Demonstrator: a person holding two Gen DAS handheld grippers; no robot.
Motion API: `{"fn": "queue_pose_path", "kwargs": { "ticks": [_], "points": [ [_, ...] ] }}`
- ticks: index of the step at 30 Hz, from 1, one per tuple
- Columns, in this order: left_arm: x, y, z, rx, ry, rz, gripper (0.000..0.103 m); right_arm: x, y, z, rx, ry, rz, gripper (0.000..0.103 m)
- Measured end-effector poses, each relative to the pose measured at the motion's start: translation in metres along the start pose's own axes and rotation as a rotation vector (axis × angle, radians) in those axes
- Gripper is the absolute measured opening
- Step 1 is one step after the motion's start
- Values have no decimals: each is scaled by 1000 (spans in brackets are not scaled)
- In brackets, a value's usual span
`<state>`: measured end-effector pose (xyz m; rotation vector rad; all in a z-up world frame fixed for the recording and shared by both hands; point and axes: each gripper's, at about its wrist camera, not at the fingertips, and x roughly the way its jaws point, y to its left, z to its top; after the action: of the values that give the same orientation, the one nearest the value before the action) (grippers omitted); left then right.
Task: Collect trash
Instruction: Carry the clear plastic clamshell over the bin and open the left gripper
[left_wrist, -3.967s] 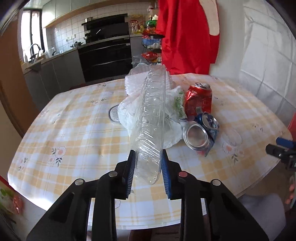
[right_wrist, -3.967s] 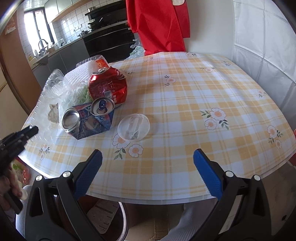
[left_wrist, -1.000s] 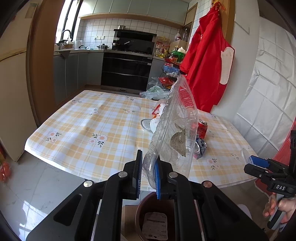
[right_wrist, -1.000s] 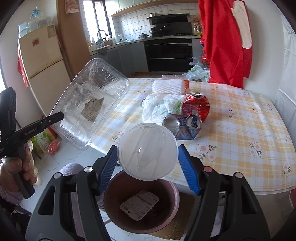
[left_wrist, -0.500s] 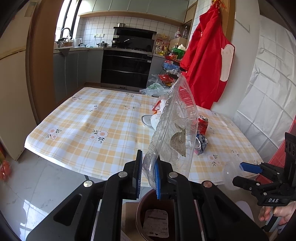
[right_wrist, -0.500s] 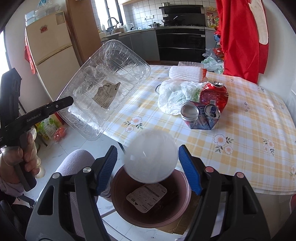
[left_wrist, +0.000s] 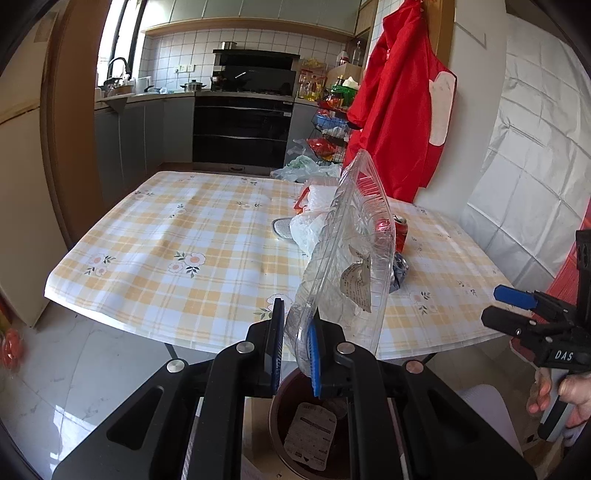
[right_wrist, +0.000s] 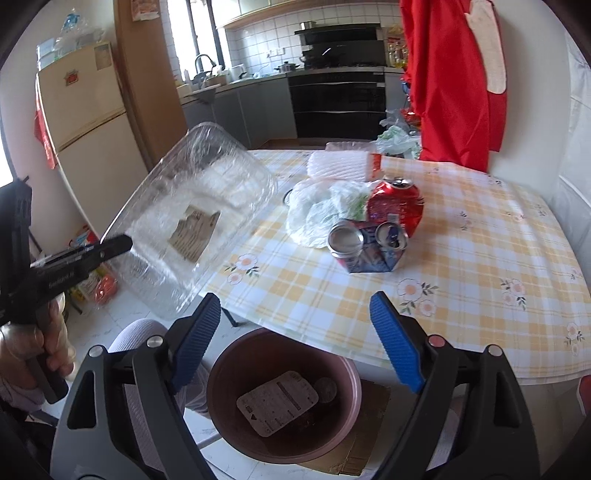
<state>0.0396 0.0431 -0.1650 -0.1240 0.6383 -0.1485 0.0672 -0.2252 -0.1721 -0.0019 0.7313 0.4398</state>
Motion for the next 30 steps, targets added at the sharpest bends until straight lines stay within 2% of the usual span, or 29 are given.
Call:
{"fn": "queue_pose_path", "kwargs": {
  "ticks": [18, 30],
  "points": [
    [15, -26, -21, 100, 88, -33, 12, -9, -17, -2, 56, -22, -33, 83],
    [16, -31, -23, 116, 102, -39, 12, -9, -21, -3, 66, -23, -38, 83]
  ]
}}
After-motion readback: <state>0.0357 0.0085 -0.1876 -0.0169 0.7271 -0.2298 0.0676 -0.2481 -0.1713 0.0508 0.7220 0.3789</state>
